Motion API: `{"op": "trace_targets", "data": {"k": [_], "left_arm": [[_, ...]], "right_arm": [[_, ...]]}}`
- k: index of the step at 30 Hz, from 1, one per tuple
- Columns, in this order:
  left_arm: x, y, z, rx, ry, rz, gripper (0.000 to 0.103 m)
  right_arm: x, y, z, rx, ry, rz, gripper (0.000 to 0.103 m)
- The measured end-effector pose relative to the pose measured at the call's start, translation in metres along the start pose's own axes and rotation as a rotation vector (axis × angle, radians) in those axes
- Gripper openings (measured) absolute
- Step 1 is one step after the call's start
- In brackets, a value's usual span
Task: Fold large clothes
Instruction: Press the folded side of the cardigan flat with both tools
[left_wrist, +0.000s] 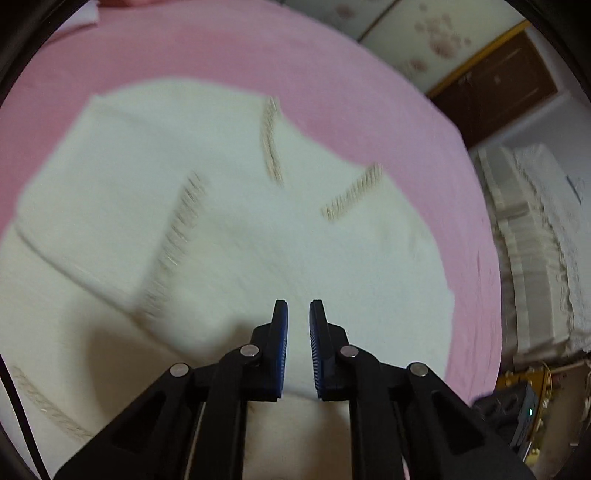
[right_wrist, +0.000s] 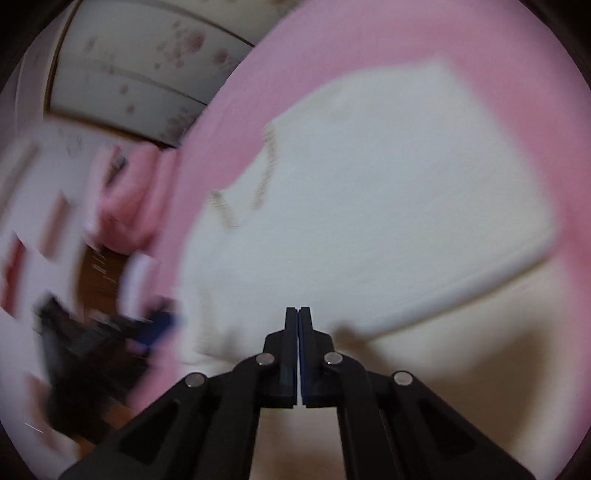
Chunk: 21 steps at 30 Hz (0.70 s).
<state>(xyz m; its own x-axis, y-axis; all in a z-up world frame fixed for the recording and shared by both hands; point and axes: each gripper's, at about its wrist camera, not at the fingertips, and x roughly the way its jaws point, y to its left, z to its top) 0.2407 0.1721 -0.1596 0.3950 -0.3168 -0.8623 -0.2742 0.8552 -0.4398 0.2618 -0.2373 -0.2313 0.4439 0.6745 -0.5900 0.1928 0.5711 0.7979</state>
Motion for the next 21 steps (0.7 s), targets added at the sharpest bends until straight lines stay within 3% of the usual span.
{"op": "trace_targets", "data": {"k": [2,3,5,7,11,12,13,14,16,19,21], "left_arm": [[0.021,-0.002,-0.009,0.003,0.052,0.047,0.008],[0.035,-0.003,-0.011,-0.004,0.071,0.076,0.008],[0.050,0.002,-0.012,-0.015,0.081,0.130,0.005],[0.051,0.014,-0.010,-0.044,0.036,0.144,0.005],[0.040,0.043,0.002,-0.030,-0.020,0.289,0.004],[0.039,0.051,0.004,-0.019,-0.028,0.310,0.001],[0.040,0.056,0.007,-0.014,-0.020,0.298,0.001],[0.042,0.062,0.011,-0.027,-0.005,0.260,0.001],[0.045,0.062,0.013,-0.030,0.001,0.248,0.001],[0.052,0.040,0.012,0.036,-0.016,0.320,0.001],[0.053,0.027,0.009,0.056,-0.014,0.306,0.001]], "right_arm": [[0.030,-0.003,-0.005,0.127,0.060,0.105,0.000],[0.046,-0.003,-0.009,0.161,0.087,0.105,0.000],[0.067,0.000,-0.010,0.123,0.130,0.008,0.000],[0.073,0.006,-0.007,0.001,0.142,-0.097,0.000],[0.041,-0.014,0.012,-0.050,0.082,-0.128,0.000],[0.026,-0.018,0.018,-0.096,0.042,-0.196,0.000],[0.008,-0.022,0.026,-0.165,-0.018,-0.357,0.000],[-0.005,-0.028,0.031,-0.216,-0.042,-0.433,0.000],[-0.033,-0.043,0.043,-0.230,-0.074,-0.495,0.000],[-0.046,-0.042,0.047,-0.259,-0.075,-0.523,0.000],[-0.045,-0.031,0.042,-0.301,-0.072,-0.503,0.000]]}}
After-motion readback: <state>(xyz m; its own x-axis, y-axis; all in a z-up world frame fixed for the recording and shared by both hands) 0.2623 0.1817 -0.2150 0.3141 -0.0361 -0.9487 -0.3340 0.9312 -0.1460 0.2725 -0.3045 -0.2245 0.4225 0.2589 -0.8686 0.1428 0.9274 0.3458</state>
